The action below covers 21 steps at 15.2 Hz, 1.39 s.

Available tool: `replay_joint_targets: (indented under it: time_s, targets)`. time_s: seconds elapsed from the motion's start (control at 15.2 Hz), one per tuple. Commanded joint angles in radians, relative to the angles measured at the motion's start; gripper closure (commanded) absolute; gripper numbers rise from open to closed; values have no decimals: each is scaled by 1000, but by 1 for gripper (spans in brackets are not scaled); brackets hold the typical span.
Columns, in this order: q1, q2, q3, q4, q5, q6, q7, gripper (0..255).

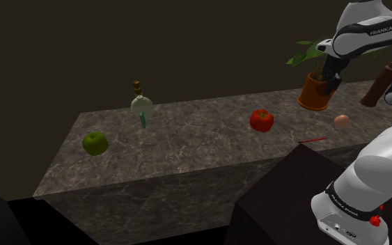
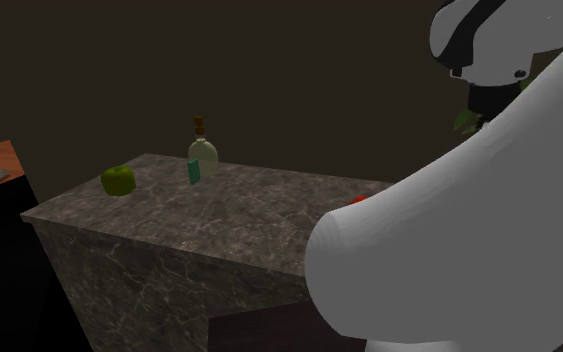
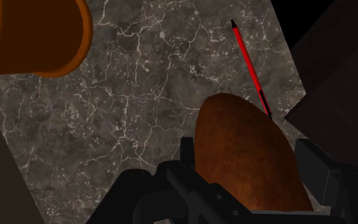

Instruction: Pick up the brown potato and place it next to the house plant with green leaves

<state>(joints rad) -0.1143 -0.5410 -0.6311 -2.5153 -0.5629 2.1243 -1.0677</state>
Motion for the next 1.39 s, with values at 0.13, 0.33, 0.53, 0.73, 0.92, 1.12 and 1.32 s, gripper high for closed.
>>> replay_joint_targets:
  time_s: [0.13, 0.33, 0.53, 0.73, 0.92, 1.12, 1.32]
  targets:
    - [0, 27, -21, -35, -14, 62, 11, 255]
    - [0, 52, -37, -58, -23, 110, 18, 255]
    - [2, 80, -55, -80, -32, 159, 25, 255]
    - [4, 112, -72, -100, -40, 210, 32, 255]
    - [8, 148, -91, -117, -46, 263, 38, 255]
    - [13, 188, -109, -133, -49, 318, 42, 255]
    - [20, 233, -128, -147, -49, 375, 46, 255]
